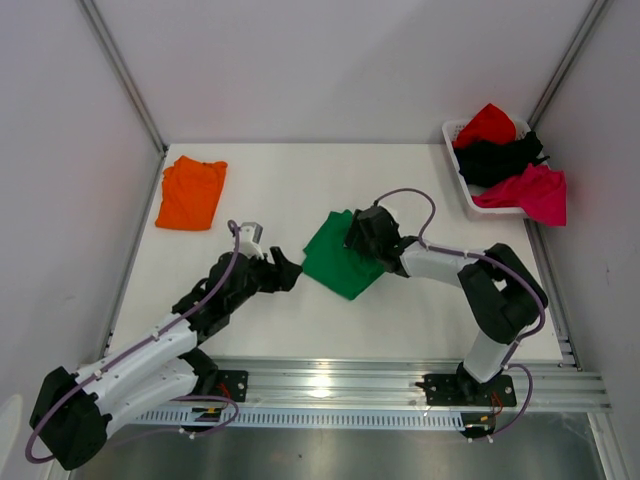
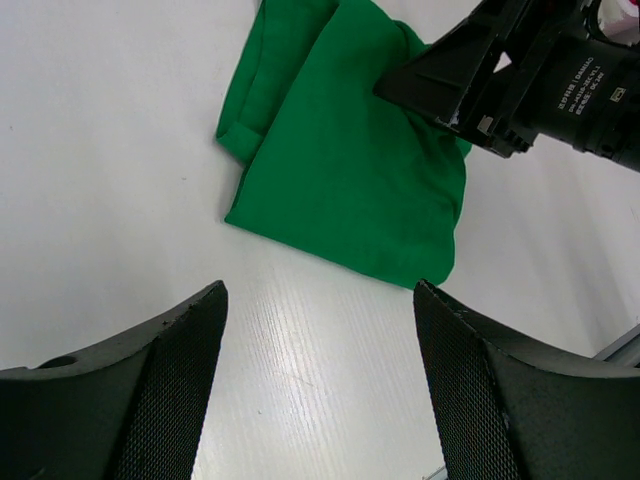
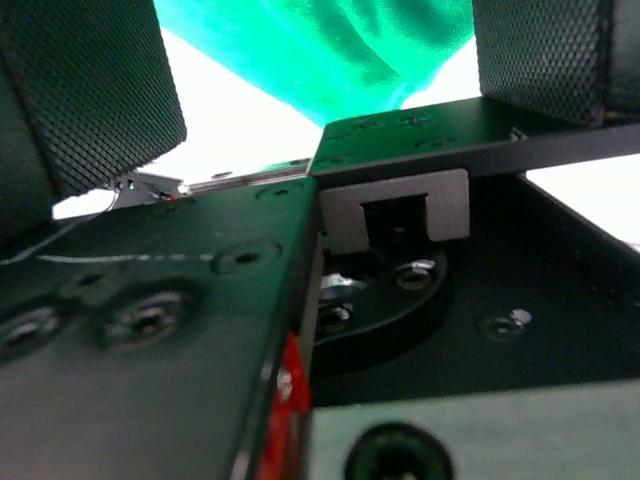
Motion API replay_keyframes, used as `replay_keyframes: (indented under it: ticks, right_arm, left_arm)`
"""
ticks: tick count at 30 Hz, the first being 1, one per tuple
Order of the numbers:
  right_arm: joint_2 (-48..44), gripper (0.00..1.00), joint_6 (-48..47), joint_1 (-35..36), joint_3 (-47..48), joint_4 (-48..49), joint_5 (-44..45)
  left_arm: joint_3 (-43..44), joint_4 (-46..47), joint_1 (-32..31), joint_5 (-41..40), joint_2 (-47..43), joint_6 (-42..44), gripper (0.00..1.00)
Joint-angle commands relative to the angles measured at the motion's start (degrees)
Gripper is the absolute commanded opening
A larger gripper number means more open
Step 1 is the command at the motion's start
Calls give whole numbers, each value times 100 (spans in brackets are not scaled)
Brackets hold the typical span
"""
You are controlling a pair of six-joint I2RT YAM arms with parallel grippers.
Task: Fold and stack the t-shirts
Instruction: Fold the tshirt
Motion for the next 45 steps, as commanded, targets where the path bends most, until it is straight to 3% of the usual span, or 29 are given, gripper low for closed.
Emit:
replay_keyframes:
  ticks: [1,11,23,29,37,45]
  right_arm:
    - [43,75,284,8,-134,36,371]
    - [-291,74,1207,227,-600,-588,1092]
    - [-696,74,1726,886,-855,-1010,1294]
    - [-1204,74,928,1167,-750,-448,1453]
    - [-1926,74,-40,1554,110,-852,2068]
    - [-1681,75,-637,1370,112,-168,2200]
  left_arm:
    - [-10,23,30,-79,-165,30,77]
    - [-54,-241,38,-96,-349,56,77]
    - [-133,-267,39,-140,-455,39,77]
    - [-142,-162,30,-52,-323,13,77]
    - [-282,-47,30,-17,-279,-84,77]
    - [-238,-91,38,-52,-393,-49,77]
